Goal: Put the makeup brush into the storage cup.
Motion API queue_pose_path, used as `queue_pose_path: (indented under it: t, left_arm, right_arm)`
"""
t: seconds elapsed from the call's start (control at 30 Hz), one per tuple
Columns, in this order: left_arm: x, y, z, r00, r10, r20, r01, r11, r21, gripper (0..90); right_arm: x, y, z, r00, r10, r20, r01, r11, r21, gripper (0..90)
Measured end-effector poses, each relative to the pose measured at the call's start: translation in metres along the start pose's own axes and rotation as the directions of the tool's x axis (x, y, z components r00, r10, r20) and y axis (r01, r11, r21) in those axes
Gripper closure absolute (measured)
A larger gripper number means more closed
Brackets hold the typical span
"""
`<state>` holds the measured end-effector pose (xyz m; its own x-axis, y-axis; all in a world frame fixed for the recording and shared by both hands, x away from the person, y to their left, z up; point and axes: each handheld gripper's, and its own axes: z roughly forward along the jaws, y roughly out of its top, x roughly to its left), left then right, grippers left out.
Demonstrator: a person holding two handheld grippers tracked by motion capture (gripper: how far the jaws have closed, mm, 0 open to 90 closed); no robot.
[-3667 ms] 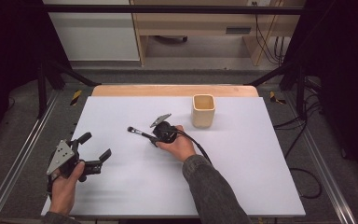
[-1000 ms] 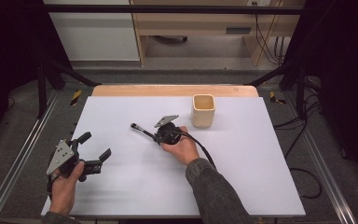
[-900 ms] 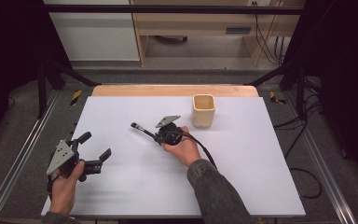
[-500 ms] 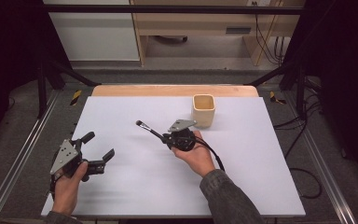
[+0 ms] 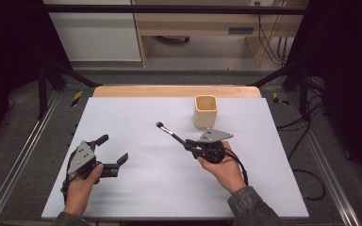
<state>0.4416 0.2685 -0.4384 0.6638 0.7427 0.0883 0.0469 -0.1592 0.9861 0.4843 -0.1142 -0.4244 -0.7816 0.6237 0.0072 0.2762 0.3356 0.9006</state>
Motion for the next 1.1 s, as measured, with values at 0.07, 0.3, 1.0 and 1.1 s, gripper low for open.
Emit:
queue_pose_path:
  t: [0.07, 0.3, 1.0, 1.1]
  left_arm:
    - [-0.004, -0.001, 0.003, 0.9999, 0.008, 0.009, -0.008, 0.9999, 0.015, 0.9]
    - [-0.022, 0.002, 0.012, 0.9987, 0.027, 0.042, -0.028, 0.9991, 0.033, 1.1]
    - [-0.046, 0.006, 0.021, 0.9956, -0.005, 0.094, 0.003, 0.9997, 0.023, 1.4]
    - [-0.049, 0.006, 0.023, 0.9947, -0.010, 0.102, 0.007, 0.9996, 0.026, 1.5]
  right_arm:
    - [-0.003, -0.004, -0.008, 0.9999, 0.010, 0.003, -0.010, 1.000, -0.016, 79.6]
    - [-0.007, -0.021, -0.033, 0.9995, 0.026, 0.016, -0.025, 0.998, -0.060, 79.6]
    - [-0.008, -0.032, -0.051, 0.9946, 0.065, 0.080, -0.053, 0.987, -0.150, 79.6]
    - [-0.007, -0.032, -0.051, 0.9946, 0.060, 0.084, -0.046, 0.987, -0.155, 79.6]
